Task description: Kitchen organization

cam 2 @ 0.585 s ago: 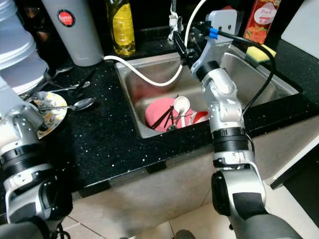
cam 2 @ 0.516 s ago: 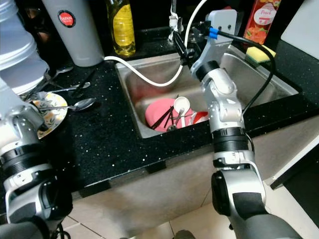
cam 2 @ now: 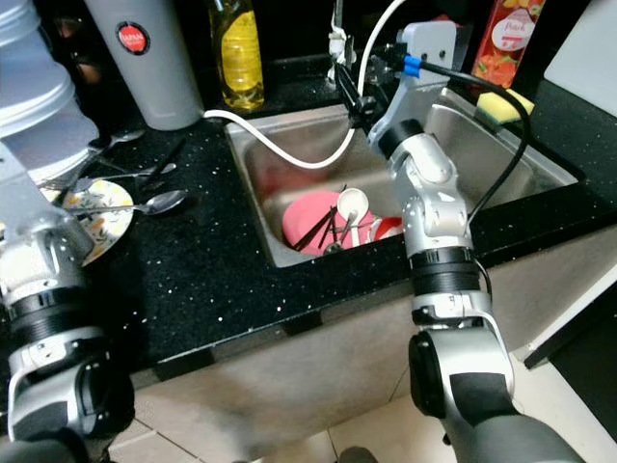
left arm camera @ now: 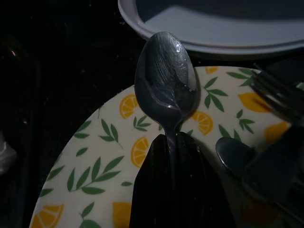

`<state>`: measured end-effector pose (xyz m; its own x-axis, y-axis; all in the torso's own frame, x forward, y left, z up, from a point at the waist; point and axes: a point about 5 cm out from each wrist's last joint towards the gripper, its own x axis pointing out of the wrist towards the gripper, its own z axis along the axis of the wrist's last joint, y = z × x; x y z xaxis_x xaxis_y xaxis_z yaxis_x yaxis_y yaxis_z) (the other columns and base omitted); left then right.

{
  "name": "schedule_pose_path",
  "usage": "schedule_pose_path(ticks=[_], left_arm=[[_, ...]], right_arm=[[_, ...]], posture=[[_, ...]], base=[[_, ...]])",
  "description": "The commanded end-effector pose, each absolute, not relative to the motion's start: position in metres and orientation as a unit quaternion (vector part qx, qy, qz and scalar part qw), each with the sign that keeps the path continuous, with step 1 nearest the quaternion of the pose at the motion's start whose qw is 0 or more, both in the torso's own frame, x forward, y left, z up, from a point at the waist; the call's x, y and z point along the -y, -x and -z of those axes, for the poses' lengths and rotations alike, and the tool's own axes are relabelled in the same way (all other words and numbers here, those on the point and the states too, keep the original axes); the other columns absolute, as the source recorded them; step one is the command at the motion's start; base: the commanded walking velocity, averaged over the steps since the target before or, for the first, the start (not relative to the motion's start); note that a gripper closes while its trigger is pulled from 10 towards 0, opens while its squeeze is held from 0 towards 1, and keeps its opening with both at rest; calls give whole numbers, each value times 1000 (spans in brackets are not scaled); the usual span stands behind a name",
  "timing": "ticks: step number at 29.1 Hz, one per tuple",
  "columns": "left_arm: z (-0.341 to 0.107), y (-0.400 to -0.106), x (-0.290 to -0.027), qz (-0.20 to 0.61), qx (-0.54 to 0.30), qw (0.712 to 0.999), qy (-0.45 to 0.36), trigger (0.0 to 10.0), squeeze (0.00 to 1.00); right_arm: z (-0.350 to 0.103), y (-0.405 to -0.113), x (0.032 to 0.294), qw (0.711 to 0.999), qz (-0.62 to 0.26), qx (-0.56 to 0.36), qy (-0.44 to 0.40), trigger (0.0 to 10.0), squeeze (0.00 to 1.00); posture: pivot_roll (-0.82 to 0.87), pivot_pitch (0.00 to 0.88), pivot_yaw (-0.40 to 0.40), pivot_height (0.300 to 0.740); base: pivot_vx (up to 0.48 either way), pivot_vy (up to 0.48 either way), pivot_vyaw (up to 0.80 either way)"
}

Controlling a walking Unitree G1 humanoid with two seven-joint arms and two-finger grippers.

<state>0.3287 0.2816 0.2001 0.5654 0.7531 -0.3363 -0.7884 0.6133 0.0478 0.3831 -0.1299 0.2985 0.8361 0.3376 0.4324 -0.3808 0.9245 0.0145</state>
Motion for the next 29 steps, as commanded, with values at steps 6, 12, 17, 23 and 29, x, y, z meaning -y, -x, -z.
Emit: schedule_pose_path(ticks=[6,12,17,23,29], left_arm=[[-217,-320,-280,-471,-99,877,1,10000,0],[-255,-321,-248,-429,12,903,-13,10000,0],[-271,-320,-199,-361,64,930,-12,10000,0],[-286,-327,-152,-172,110,979,-24,10000,0],[-274,-323,-131,103,66,992,-30,10000,0]], right_arm=[[-303,-384,131,955,-187,222,-54,10000,0],[-303,-384,130,955,-189,222,-54,10000,0],[-305,-384,129,954,-192,226,-52,10000,0],[-310,-381,123,942,-241,217,-90,10000,0],[-303,-367,111,899,-374,168,-151,10000,0]], posture=[[33,29,-8,740],[34,25,-11,740],[31,21,-15,740],[22,11,-16,740],[18,4,-14,740]], base=[[0,0,0],[0,0,0],[0,0,0],[0,0,0],[0,0,0]])
